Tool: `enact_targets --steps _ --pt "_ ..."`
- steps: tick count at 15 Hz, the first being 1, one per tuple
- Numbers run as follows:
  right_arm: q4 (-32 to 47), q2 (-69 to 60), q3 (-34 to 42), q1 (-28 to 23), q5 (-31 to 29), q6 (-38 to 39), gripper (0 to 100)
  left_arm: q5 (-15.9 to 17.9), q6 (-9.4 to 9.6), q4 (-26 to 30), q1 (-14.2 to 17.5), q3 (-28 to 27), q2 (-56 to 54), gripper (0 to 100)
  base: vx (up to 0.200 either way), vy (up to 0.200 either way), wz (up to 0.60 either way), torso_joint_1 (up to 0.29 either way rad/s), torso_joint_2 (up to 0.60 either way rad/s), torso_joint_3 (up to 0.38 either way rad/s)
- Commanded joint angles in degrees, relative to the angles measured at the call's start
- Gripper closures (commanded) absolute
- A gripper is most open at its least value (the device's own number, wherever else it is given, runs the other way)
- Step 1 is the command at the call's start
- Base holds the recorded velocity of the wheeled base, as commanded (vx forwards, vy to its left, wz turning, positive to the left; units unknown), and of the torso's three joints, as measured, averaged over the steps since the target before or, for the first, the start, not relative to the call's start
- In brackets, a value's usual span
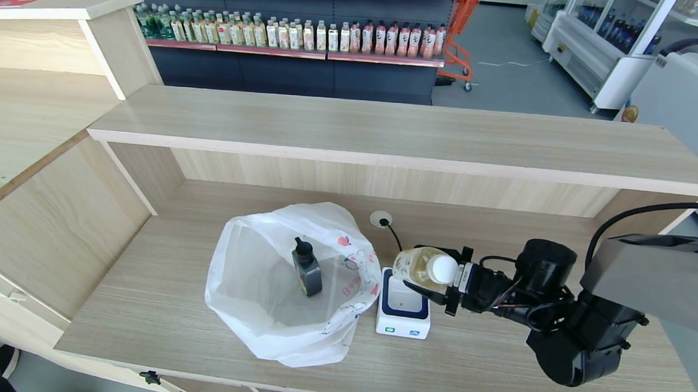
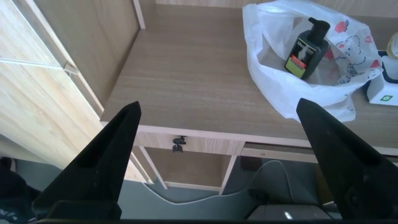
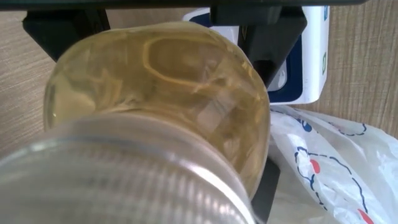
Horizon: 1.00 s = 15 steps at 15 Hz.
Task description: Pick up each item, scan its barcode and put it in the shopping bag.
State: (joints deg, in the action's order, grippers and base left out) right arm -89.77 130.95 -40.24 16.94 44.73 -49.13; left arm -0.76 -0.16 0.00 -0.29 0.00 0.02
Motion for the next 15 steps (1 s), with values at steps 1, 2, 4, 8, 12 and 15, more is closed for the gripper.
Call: enact_targets --steps 1,2,4,8,12,15 --pt "-0.2 -0.1 -0.3 0.0 0.1 -0.2 100 0.0 -0.02 0.0 -0.1 0.0 0.0 0 0.0 0.0 0.0 0.0 0.0 0.0" --pt "-0.2 -0.1 -0.3 0.0 0.1 -0.2 100 0.0 -0.02 0.0 -0.1 0.0 0.0 0 0.0 0.0 0.0 0.0 0.0 0.0" --pt "-0.2 -0.3 0.0 0.0 0.0 -0.2 100 0.0 -0.02 0.0 0.0 0.0 0.0 0 0.0 0.0 0.0 0.0 0.0 0.0" --pt "-0.2 -5.8 3.0 -2.3 -0.5 1.8 100 0.0 -0.02 0.0 0.0 0.0 0.0 0 0.0 0.0 0.0 0.0 0.0 0.0" --pt "1.9 -26.4 12.8 -3.6 -4.7 23.4 100 0.0 -0.02 0.0 0.0 0.0 0.0 0 0.0 0.0 0.0 0.0 0.0 0.0" --pt "2.5 -33.0 16.2 5.3 -22.1 43.7 100 0.0 -0.02 0.0 0.0 0.0 0.0 0 0.0 0.0 0.0 0.0 0.0 0.0"
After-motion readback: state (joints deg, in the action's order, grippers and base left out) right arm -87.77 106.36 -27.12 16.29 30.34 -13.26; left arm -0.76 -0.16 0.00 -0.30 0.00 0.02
